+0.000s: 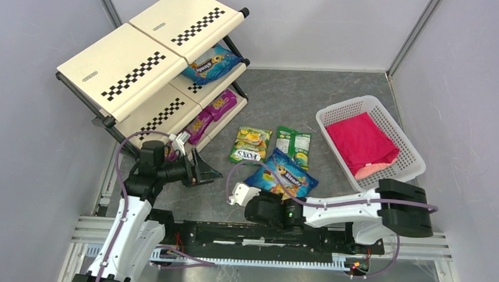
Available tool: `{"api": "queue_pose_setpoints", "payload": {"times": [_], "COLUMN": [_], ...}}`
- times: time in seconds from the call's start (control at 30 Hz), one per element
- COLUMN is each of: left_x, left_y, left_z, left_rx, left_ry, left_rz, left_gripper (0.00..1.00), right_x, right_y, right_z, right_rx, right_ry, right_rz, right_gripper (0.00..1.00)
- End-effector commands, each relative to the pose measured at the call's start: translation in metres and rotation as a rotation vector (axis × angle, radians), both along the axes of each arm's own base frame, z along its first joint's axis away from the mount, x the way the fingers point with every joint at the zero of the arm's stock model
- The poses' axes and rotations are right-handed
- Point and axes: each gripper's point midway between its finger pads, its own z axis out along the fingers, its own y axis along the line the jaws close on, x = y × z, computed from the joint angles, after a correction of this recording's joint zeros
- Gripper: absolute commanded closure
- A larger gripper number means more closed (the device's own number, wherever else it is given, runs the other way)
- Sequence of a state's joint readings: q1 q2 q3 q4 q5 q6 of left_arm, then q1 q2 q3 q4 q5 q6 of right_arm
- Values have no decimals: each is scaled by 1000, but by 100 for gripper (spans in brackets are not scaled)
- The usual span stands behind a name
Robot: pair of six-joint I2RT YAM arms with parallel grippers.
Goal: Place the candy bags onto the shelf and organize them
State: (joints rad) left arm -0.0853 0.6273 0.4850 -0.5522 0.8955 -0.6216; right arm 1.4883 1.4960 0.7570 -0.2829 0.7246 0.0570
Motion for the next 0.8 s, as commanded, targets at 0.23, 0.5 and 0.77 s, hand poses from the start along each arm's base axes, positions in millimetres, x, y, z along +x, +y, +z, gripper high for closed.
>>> {"api": "queue_pose_setpoints", "payload": {"times": [0.23,0.5,0.77], "left_x": [3,1,1], "left_y": [3,4,3], "left_z": [-7,-26,-32], "left_rx": [1,28,54], "left_ry": [51,111,130], "left_rz": [61,71,63], "left_gripper": [0,0,5], "right_x": [-8,-2,-1], "right_y": [93,121,138], "right_z": [78,109,143], "right_rx": [391,509,599], "right_ry": [-24,-38,-64], "right_rz": [219,208,251], "right_gripper": [100,100,100]}}
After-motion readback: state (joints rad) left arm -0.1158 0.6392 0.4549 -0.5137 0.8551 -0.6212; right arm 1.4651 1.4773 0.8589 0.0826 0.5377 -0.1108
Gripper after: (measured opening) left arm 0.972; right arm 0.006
